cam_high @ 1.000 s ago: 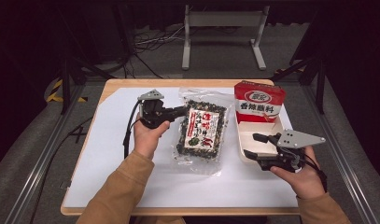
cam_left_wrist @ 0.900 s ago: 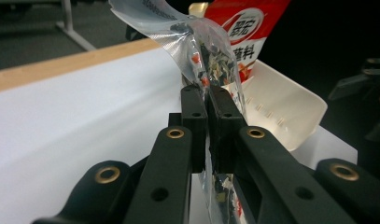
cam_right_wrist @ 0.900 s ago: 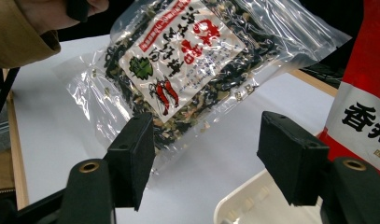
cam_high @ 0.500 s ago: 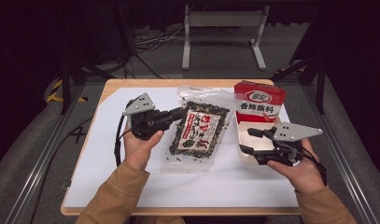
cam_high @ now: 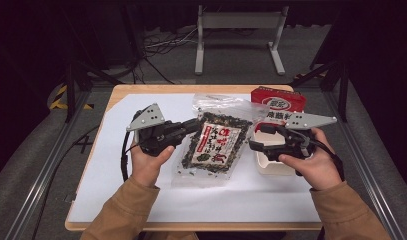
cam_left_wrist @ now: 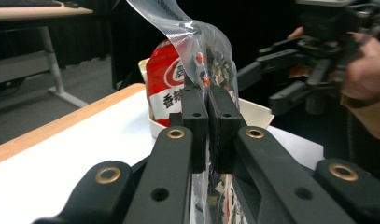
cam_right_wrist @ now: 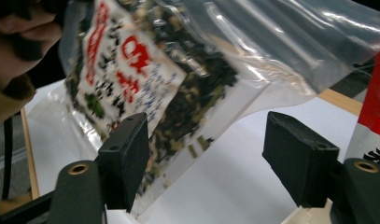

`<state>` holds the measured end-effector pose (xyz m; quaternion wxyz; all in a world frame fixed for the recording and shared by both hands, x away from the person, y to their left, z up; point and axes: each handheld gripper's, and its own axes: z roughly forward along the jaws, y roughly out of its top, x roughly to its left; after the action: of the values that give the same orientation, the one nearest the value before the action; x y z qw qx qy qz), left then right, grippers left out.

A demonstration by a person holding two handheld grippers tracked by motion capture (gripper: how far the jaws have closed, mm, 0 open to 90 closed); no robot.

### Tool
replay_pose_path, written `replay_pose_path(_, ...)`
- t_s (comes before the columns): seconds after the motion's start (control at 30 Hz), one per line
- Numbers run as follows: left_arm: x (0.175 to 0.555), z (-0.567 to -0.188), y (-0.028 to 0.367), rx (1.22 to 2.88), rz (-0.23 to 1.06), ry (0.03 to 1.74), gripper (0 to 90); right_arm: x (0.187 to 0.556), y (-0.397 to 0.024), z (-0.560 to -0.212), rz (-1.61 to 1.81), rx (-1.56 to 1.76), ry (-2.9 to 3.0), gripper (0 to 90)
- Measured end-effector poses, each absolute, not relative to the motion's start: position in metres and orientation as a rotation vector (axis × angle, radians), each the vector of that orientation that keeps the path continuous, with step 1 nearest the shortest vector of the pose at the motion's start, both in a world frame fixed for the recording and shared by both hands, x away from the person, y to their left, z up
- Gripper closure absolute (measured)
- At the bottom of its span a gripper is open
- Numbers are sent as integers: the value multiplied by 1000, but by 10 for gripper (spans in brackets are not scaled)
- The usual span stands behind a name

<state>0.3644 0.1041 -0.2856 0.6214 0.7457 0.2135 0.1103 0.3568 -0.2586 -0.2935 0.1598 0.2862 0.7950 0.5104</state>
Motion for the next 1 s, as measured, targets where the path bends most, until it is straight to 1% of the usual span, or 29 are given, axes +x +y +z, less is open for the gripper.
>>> replay_pose_path(0.2,362,-287,103,1706,237,453,863,368,-256,-294,1484,857,2257,302)
replay_pose_path(0.4,360,-289,100,1698,232,427,861,368,-249,-290,1504,834,2263,334)
replay_pose_path(0.47,360,-288,102,1684,219,402,859,368,-250,-288,1503,833,2264,381)
replay_pose_path(0.5,360,-288,103,1671,210,389,854,366,-252,-285,1543,849,2280,439)
replay_pose_path(0.53,361,-288,103,1668,201,384,854,366,-252,-285,1543,849,2280,439)
replay_pose_path(0.63,363,-291,104,1662,181,385,852,362,-256,-280,1549,810,2294,512)
replay_pose_path(0.67,363,-291,104,1662,181,385,851,362,-256,-280,1549,810,2294,512)
replay_pose_path(0.83,365,-292,104,1660,176,391,850,356,-264,-272,1576,740,2333,639)
replay_pose_path(0.93,366,-293,105,1659,179,394,849,355,-264,-271,1588,706,2346,661)
replay_pose_path(0.97,366,-293,105,1657,178,399,849,352,-263,-269,1593,656,2376,697)
replay_pose_path(1.0,367,-293,105,1658,177,403,849,352,-263,-269,1593,656,2376,697)
